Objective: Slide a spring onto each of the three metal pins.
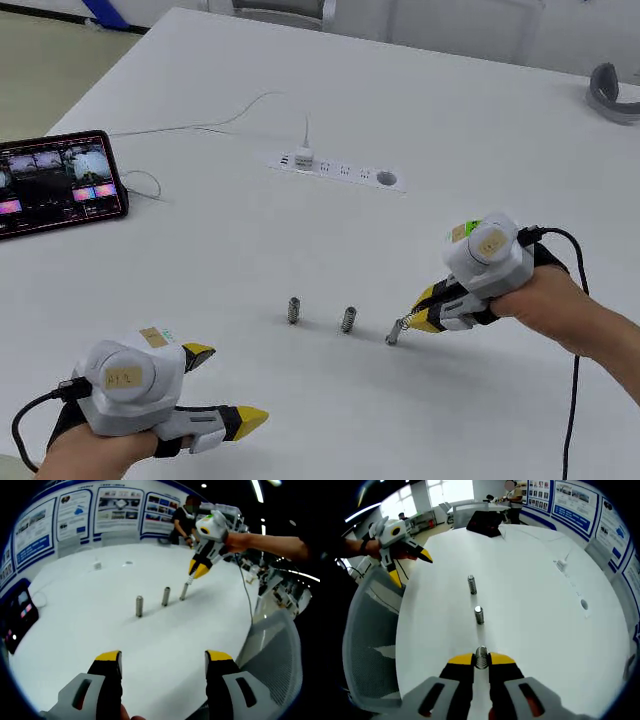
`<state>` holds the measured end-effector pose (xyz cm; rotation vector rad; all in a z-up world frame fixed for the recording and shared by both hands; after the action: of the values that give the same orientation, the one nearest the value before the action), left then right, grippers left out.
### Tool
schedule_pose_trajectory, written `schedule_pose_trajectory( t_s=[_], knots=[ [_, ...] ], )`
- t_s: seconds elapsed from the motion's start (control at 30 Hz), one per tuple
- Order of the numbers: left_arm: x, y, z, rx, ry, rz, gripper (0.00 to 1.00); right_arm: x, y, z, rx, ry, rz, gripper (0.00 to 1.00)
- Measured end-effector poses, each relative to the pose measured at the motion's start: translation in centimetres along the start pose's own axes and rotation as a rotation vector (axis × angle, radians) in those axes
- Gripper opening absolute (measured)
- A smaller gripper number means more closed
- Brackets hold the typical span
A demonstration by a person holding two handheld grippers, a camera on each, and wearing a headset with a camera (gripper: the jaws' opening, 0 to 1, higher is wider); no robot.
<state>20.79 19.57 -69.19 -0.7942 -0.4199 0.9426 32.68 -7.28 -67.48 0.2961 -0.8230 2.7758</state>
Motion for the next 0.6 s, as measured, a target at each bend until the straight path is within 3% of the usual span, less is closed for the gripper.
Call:
schedule_pose_trajectory(
  t_s=[0.33, 0.6],
  knots=[
    [0.4, -0.1, 0.1, -0.005, -0.008, 0.005, 0.69, -0.4, -0.4, -1.0, 0.042, -0.015, 0.026, 0.12],
    [0.4, -0.2, 0.2, -0.006, -0.007, 0.006, 0.69, -0.7, -1.0, -1.1, 0.032, -0.020, 0.030, 0.12]
  ],
)
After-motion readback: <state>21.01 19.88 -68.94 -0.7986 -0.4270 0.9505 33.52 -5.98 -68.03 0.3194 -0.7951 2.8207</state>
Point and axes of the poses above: the centre of the closed fingertips' face, and the gripper's own axes: z roughly backward along the fingers, x roughly to its left, y roughly out of its underside, the point moved 6 cm from there along z, roughly backward along the fingers, and after that the axes turned 14 degrees about -y, right-handed, at the moved point
